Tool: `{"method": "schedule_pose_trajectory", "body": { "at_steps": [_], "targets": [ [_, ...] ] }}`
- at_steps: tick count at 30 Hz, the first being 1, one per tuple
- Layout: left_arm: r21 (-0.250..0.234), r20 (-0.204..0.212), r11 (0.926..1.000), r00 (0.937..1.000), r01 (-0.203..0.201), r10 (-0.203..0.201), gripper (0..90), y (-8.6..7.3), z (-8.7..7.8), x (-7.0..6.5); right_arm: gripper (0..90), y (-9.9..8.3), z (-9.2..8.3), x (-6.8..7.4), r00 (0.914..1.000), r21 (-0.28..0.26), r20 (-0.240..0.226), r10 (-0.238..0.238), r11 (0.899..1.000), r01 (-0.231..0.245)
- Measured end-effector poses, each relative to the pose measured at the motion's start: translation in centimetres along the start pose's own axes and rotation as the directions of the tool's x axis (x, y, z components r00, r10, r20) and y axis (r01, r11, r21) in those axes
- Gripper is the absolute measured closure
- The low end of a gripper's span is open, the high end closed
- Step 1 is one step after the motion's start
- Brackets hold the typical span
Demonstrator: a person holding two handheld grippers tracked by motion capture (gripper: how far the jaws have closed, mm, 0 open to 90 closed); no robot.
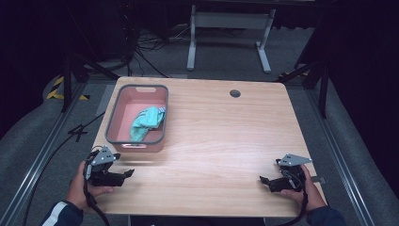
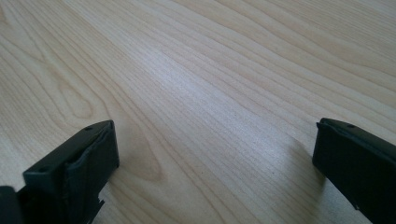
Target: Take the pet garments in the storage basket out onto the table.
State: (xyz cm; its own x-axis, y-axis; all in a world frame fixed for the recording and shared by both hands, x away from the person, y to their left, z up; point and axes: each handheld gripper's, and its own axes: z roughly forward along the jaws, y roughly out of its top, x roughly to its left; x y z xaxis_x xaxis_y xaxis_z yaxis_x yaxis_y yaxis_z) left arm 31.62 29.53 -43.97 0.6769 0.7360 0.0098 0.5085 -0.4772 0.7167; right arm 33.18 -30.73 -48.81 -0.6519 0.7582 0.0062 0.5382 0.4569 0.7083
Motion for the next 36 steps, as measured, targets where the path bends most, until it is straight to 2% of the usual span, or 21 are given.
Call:
{"method": "schedule_pose_trajectory", "body": {
  "at_steps": [4,5,6,12,14,16,17,19,22,24,27,28,29,31,33,34,35,36],
  "targets": [
    [-0.037,-0.015,0.9993,0.9999,-0.002,0.001,20.0,0.7,-1.3,-0.1,0.6,0.0,0.0,0.0,1.0,0.0,0.0,0.0,1.0,0.0],
    [-0.038,-0.023,0.9989,0.9994,-0.028,0.027,20.0,0.9,-1.5,0.0,0.6,0.0,0.0,0.0,1.0,0.0,0.0,0.0,1.0,0.0],
    [-0.037,-0.024,0.9992,0.9996,-0.016,0.016,20.0,1.0,-1.6,-0.2,0.6,0.0,0.0,0.0,1.0,0.0,0.0,0.0,1.0,0.0],
    [-0.044,-0.042,0.9976,0.9978,-0.053,0.052,20.0,2.1,-2.4,-0.3,0.6,0.0,0.0,0.0,1.0,0.0,0.0,0.0,1.0,0.0],
    [-0.046,-0.042,0.9976,0.9979,-0.051,0.049,20.0,2.3,-2.5,-0.3,0.6,0.0,0.0,0.0,1.0,0.0,0.0,0.0,1.0,0.0],
    [-0.07,-0.054,0.9959,0.9971,-0.058,0.054,19.9,3.0,-3.0,-0.1,0.6,0.0,0.0,0.0,1.0,0.0,0.0,0.0,1.0,0.0],
    [-0.074,-0.052,0.9962,0.9978,-0.046,0.042,19.7,3.2,-3.1,-0.2,0.5,0.0,0.0,0.0,1.0,0.0,0.0,0.0,1.0,0.0],
    [-0.069,-0.067,0.9962,0.9966,-0.052,0.048,17.3,4.0,-3.5,0.0,0.6,0.0,0.0,0.0,1.0,0.0,0.0,0.0,1.0,0.0],
    [-0.075,-0.065,0.9953,0.9963,-0.061,0.056,17.3,4.8,-3.8,0.1,0.6,0.0,0.0,0.0,1.0,0.0,0.0,0.0,1.0,0.0],
    [-0.057,-0.065,0.9955,0.9953,-0.076,0.072,17.4,5.9,-3.9,0.3,0.6,0.0,0.0,0.0,1.0,0.0,0.0,0.0,1.0,0.0],
    [-0.035,-0.064,0.9964,0.9951,-0.077,0.075,17.4,7.8,-3.5,1.2,0.6,0.0,0.0,0.0,1.0,0.0,0.0,0.0,1.0,0.0],
    [-0.031,-0.059,0.9976,0.9964,-0.062,0.06,17.6,9.1,-2.9,1.9,0.6,0.0,0.0,0.0,1.0,0.0,0.0,0.0,1.0,0.0],
    [-0.031,-0.059,0.9976,0.9964,-0.062,0.06,17.4,9.1,-2.9,1.9,0.6,0.0,0.0,0.0,1.0,0.0,0.0,0.0,1.0,0.0],
    [-0.004,-0.064,0.9989,0.9969,-0.046,0.046,17.5,10.4,-2.0,2.7,0.6,0.0,0.0,0.0,1.0,0.0,0.0,0.0,1.0,0.0],
    [0.036,-0.073,0.9985,0.9963,-0.042,0.045,17.5,12.0,-0.5,4.1,0.6,0.0,0.0,0.0,1.0,0.0,0.0,-0.001,1.0,0.001],
    [0.039,-0.07,0.999,0.9972,-0.021,0.024,17.5,12.4,0.0,4.4,0.5,0.0,0.0,0.0,1.0,0.0,0.0,0.0,1.0,0.0],
    [0.039,-0.07,0.999,0.9972,-0.021,0.024,17.5,12.4,0.0,4.4,0.5,0.0,0.0,0.0,1.0,0.0,0.0,0.0,1.0,0.0],
    [0.048,-0.063,0.9989,0.998,-0.001,0.004,17.5,12.9,0.8,5.0,0.6,0.0,0.0,0.0,1.0,0.0,0.0,0.0,1.0,0.0]
  ]
}}
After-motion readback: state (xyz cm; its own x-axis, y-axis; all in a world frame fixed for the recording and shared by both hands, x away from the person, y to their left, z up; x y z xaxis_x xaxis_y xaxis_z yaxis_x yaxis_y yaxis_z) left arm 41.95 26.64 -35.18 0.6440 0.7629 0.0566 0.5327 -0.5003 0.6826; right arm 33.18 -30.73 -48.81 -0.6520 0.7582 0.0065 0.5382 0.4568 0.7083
